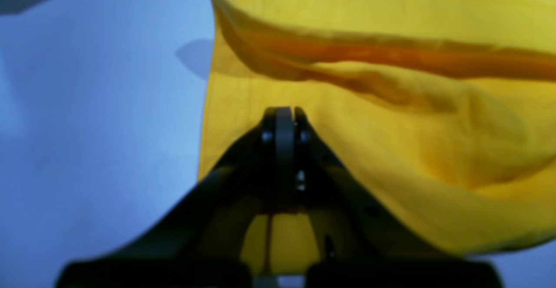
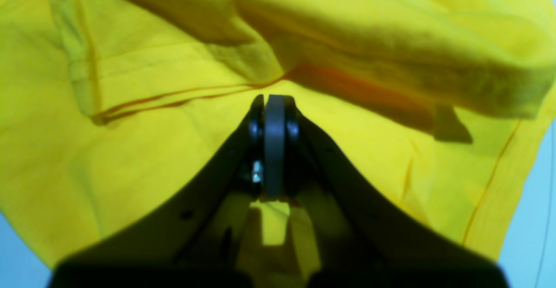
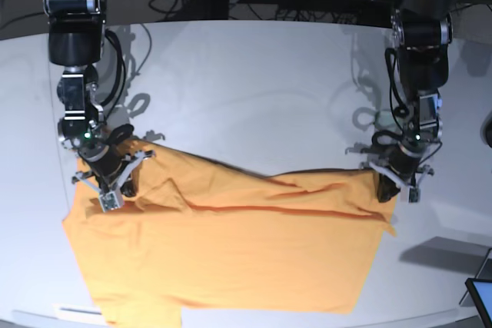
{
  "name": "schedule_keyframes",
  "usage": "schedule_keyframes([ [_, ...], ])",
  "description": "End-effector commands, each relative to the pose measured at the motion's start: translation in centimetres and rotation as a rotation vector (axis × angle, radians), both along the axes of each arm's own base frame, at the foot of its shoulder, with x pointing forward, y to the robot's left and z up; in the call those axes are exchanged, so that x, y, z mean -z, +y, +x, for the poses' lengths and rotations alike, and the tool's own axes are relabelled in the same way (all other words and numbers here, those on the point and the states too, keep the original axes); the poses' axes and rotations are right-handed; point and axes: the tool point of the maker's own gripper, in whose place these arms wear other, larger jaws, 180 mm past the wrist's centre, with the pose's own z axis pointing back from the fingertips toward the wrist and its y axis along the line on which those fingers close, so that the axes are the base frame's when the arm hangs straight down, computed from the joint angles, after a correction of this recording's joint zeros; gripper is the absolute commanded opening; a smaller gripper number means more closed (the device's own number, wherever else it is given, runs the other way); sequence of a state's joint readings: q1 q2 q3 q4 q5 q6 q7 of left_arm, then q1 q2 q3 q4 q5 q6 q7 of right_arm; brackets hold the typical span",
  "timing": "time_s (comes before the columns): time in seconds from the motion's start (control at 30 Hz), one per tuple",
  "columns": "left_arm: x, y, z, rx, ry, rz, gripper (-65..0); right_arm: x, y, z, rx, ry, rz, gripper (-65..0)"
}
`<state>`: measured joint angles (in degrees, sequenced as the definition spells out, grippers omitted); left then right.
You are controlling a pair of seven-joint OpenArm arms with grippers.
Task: Fold the T-shirt properly
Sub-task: 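Pull the folded edge back with both grippers, then open the left gripper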
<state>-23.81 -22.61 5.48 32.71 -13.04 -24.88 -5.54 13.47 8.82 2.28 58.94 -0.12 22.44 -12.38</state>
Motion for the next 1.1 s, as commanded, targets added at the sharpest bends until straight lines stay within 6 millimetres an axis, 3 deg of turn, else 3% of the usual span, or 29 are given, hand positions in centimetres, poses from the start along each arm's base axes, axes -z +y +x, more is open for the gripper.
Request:
schedule_keyframes([
  [0.0, 2.9, 1.0, -2.5, 0.022, 0.153, 0.073, -65.0, 2.1, -0.8, -1.7, -0.009, 0.109, -0.065, -65.0],
  [0.2, 2.5, 1.0, -4.3, 0.054, 0.134, 0.112, -65.0, 2.2, -0.8, -3.4, -0.016, 0.119, -0.083, -65.0],
  [0.37, 1.5, 3.6, -5.9, -0.024, 0.121, 0.115, -65.0, 2.3, -0.6, -5.2, -0.025, 0.117, -0.089, -65.0],
  [0.5, -0.1, 4.1, -7.3, -0.025, 0.093, 0.149, -65.0, 2.2, -0.6, -6.4, -0.030, 0.111, -0.095, -65.0],
  [0.7, -1.4, 4.5, -9.8, -0.027, 0.097, 0.195, -65.0, 1.2, -3.8, -8.1, 0.058, 0.137, -0.126, -65.0],
  [0.83, -1.6, 4.7, -11.3, -0.026, 0.097, 0.210, -65.0, 0.2, -3.6, -9.4, 0.047, 0.113, -0.143, -65.0],
  [1.07, -1.5, 4.7, -13.3, -0.023, 0.106, 0.223, -65.0, 0.5, -3.5, -11.9, 0.042, 0.132, -0.147, -65.0],
])
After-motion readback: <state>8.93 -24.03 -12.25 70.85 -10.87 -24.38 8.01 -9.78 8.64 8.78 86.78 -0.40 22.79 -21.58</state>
